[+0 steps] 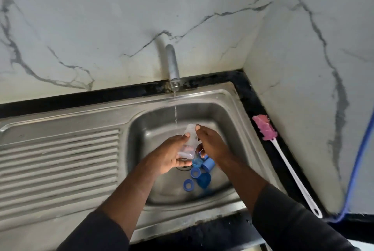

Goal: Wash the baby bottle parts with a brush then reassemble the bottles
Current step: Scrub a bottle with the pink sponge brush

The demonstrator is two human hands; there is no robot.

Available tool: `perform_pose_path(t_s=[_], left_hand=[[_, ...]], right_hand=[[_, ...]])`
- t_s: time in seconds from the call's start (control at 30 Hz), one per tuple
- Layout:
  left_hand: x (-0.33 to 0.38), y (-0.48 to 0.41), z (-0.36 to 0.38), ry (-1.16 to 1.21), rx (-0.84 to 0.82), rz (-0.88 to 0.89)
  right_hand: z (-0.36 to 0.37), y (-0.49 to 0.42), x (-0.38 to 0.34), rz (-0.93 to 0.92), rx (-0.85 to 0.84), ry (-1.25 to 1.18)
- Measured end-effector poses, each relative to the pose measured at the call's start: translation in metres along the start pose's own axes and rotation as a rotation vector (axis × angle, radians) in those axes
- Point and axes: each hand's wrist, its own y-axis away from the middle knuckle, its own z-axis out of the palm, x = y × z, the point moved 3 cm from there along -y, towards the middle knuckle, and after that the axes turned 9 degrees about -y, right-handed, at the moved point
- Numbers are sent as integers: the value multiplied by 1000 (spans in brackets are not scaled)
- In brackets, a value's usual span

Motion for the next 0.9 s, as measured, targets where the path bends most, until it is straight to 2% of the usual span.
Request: perform_pose_path(t_s=[0.07,0.2,0.3,0.37,0.43,0.57,0.73,0.8,0.9], left_hand=[[-7,2,13,24,-22,42],[-15,-1,48,-27,-56,104],[-16,-2,73,-52,-84,110],[-15,-3,82,-56,-93,113],[-12,-3,91,-52,-102,114],[-7,2,108,-7,-121,101],[-9,8,111,168,-32,89],[-8,11,99,245,12,115],[-3,19,75,318,42,152]], right_hand=[[-25,8,2,-81,90,198],[-106,44,12,-272,430,748],[-158,74,21,-254,648,942],[-179,82,21,-215,743,963],[-195,86,23,-143,768,974],[-209,84,33,-47,769,1058],[-217,80,37,-43,701,1042],[-215,80,38,-108,692,988],[-208,88,40,-176,684,717]])
